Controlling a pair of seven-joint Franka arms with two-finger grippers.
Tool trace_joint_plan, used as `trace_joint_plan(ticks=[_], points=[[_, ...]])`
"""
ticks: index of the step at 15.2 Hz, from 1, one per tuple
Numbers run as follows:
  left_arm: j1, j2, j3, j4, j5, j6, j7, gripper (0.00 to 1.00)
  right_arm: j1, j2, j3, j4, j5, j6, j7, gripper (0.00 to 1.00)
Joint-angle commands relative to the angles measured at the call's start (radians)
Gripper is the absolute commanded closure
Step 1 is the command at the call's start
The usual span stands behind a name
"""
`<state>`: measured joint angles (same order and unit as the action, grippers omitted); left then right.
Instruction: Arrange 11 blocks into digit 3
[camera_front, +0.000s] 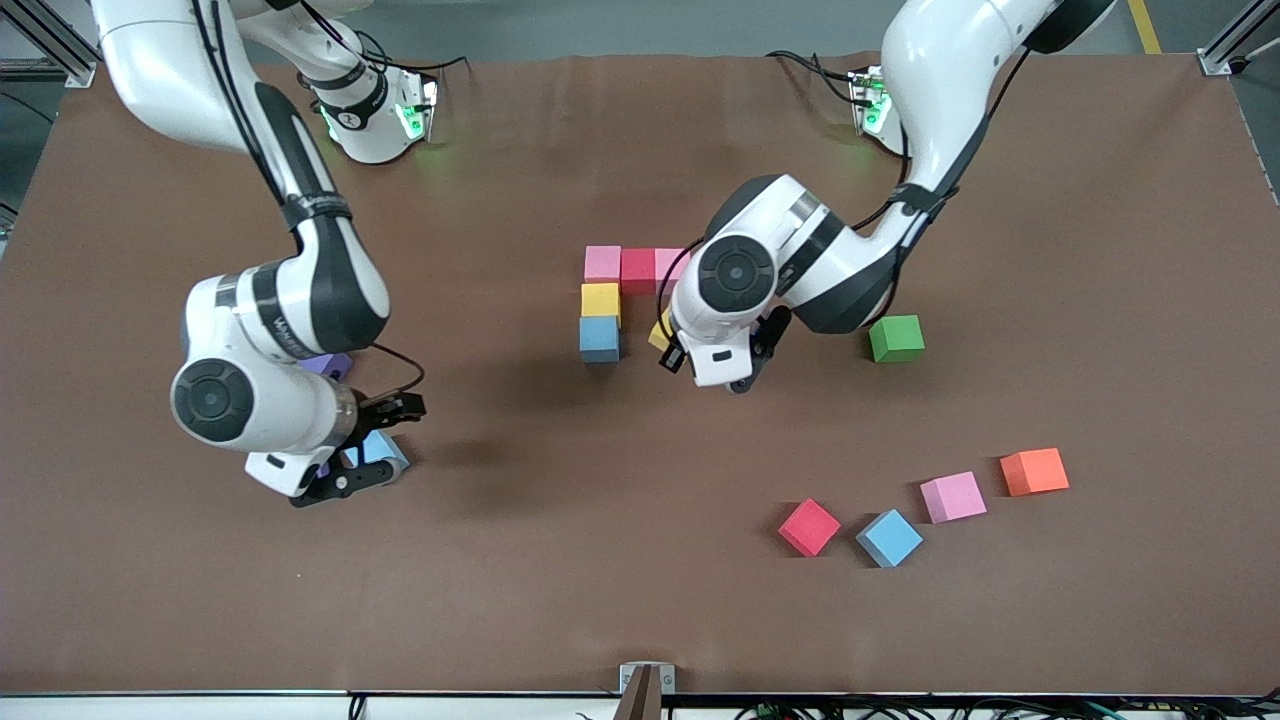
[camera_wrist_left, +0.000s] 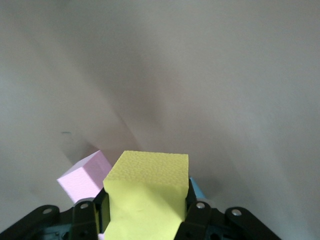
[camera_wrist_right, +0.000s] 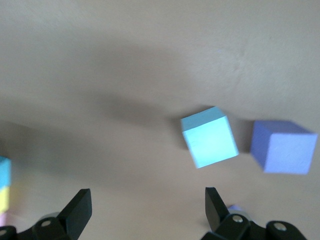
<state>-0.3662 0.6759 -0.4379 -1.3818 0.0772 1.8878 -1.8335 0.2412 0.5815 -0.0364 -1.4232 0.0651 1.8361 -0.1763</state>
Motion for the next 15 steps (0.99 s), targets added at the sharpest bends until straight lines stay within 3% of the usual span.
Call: trace_joint_plan(ticks=[1,6,7,12,15], points=[[-0.031,0.042,0.004,-0.006,0.052,0.03,-0.181,0.98,-0.049,-0.015,0.021,-0.097,-0.019,0.107,-0.219,0.0],[-0.057,0.053,0.007,-0.123,0.059,0.252,-0.533,0.92,-0.095,-0.014,0.021,-0.233,-0.019,0.314,-0.394,0.0],[-0.057,0.051,0.014,-0.137,0.062,0.263,-0.615,0.88,-0.099,-0.014,0.021,-0.25,-0.019,0.346,-0.42,0.0],[-0.068,0.063,0.019,-0.181,0.093,0.266,-0.791,0.85,-0.102,-0.002,0.021,-0.292,-0.019,0.428,-0.44,0.0],[-0.094,0.088,0.018,-0.18,0.183,0.283,-0.848,0.84,-0.1,0.014,0.021,-0.29,-0.019,0.456,-0.44,0.0]])
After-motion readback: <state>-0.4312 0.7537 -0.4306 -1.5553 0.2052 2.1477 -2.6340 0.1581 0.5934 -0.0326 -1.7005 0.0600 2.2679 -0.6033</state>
